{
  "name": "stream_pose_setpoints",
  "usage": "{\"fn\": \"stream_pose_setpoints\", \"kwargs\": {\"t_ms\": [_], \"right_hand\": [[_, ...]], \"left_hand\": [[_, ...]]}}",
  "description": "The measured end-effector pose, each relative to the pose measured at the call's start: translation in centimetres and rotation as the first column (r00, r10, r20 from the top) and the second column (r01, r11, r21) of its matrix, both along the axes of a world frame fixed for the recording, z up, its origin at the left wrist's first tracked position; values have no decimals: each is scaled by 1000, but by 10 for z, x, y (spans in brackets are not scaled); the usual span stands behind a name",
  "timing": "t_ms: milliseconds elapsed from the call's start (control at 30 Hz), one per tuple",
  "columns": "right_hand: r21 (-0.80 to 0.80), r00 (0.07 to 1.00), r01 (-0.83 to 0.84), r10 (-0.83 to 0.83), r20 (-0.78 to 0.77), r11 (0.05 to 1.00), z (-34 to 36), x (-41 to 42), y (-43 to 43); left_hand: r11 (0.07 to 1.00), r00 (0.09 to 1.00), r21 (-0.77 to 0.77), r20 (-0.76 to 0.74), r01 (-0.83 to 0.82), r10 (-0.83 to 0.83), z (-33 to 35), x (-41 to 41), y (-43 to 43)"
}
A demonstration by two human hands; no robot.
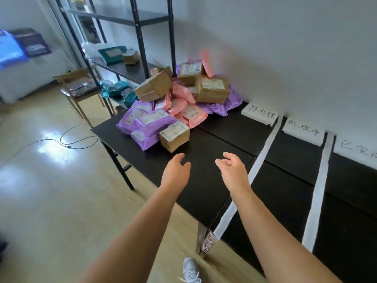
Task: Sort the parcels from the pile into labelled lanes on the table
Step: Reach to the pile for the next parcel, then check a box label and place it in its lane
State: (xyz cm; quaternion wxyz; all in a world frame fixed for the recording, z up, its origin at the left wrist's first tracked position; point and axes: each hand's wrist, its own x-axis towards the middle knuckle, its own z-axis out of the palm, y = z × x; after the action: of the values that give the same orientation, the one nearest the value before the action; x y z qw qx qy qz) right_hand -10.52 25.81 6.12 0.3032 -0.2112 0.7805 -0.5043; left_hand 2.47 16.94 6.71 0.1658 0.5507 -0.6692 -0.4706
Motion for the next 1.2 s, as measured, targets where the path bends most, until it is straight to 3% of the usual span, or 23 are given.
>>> {"fn": "stream_pose_setpoints", "kwargs": {"t_ms": [367, 567, 767, 967, 1200], "right_hand": [[139, 991, -122, 113, 72, 983, -47, -21, -135], [211, 982, -173, 153, 110, 962, -64, -14, -178], [274, 980, -174, 141, 138, 946, -74, -8, -218], [355, 975, -206, 161, 151, 912, -85, 10, -253], [330, 981, -126, 68, 183, 935, -93, 22, -272]], "left_hand": [[999, 983, -26, 181, -26, 31, -32, -14, -121], [999, 980, -34, 195, -25, 31, -53, -19, -174], [991, 957, -59, 271, 120, -100, -68, -25, -232], [948, 879, 7, 370, 320, -299, -83, -28, -271], [953, 917, 78, 261, 293, -303, -94, -24, -277]]}}
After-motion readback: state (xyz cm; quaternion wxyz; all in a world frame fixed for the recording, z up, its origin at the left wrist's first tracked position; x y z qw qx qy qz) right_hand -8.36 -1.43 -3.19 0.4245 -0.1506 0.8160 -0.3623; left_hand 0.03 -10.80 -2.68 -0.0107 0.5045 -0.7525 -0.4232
